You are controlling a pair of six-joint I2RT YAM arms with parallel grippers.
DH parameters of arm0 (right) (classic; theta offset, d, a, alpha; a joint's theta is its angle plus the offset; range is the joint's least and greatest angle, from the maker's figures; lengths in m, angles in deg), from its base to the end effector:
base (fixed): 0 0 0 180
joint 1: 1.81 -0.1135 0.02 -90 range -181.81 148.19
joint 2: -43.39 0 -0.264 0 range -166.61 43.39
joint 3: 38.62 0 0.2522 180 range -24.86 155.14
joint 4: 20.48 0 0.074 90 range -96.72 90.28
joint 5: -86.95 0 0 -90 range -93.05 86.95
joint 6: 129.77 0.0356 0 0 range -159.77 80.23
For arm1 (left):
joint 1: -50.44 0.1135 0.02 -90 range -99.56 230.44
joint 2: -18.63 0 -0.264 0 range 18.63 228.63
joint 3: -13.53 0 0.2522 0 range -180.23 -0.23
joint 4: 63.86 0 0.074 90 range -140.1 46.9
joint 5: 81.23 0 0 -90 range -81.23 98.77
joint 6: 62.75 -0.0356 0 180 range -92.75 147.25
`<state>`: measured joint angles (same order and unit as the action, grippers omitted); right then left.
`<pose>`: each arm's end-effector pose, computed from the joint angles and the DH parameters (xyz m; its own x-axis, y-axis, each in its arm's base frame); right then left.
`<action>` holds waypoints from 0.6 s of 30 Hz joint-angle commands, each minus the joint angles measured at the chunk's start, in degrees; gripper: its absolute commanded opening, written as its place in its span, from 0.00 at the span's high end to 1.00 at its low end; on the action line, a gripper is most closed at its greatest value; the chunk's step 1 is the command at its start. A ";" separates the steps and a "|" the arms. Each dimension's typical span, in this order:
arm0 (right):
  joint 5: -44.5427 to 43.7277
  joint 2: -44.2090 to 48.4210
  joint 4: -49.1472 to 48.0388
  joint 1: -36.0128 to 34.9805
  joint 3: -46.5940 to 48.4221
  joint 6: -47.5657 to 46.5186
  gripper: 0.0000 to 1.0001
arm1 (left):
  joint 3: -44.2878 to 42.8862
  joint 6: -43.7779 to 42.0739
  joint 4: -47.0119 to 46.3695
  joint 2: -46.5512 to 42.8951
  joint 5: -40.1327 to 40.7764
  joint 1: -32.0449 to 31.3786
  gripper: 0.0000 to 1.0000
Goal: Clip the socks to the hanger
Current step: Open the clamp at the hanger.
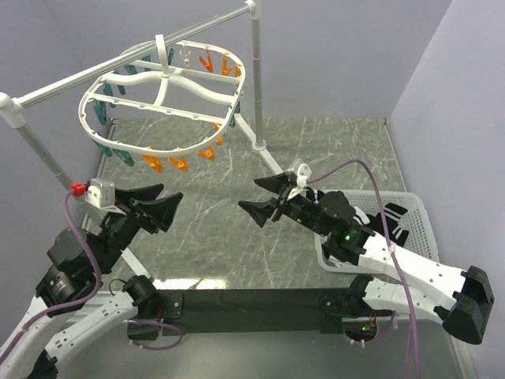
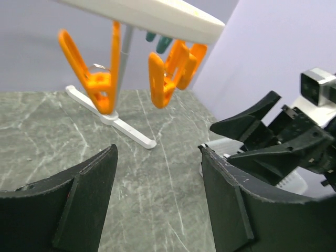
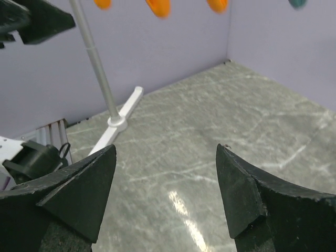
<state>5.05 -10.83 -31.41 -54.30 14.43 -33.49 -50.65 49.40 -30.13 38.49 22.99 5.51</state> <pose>0.1333 0.1819 0.3410 0.0074 0.1876 -0.9822 -0.8760 0.4750 0.0841 0.0478 -0.0353 0.3993 -0.0732 -0.4433 -0.8934 0.5248 0.7446 -0.4124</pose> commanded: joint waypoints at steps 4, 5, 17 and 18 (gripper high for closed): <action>-0.72 -2.73 -4.57 -1.82 7.11 -1.28 0.19 | -4.16 -1.76 -3.00 3.78 5.55 0.19 0.28; -0.28 -3.26 -4.93 -1.91 8.25 -1.19 0.19 | -4.60 -1.41 -2.48 4.31 6.34 0.19 0.28; 3.51 -10.21 -4.41 -5.43 17.48 -1.01 0.21 | -10.93 -2.90 0.95 7.73 13.38 0.19 0.22; 3.33 -10.47 -4.14 -5.52 17.66 -1.18 0.21 | -11.63 -2.90 1.30 8.18 14.42 0.19 0.21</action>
<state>8.46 -20.62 -33.75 -59.02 28.85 -33.90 -60.15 47.76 -29.76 44.02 34.24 5.51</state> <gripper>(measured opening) 0.794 0.782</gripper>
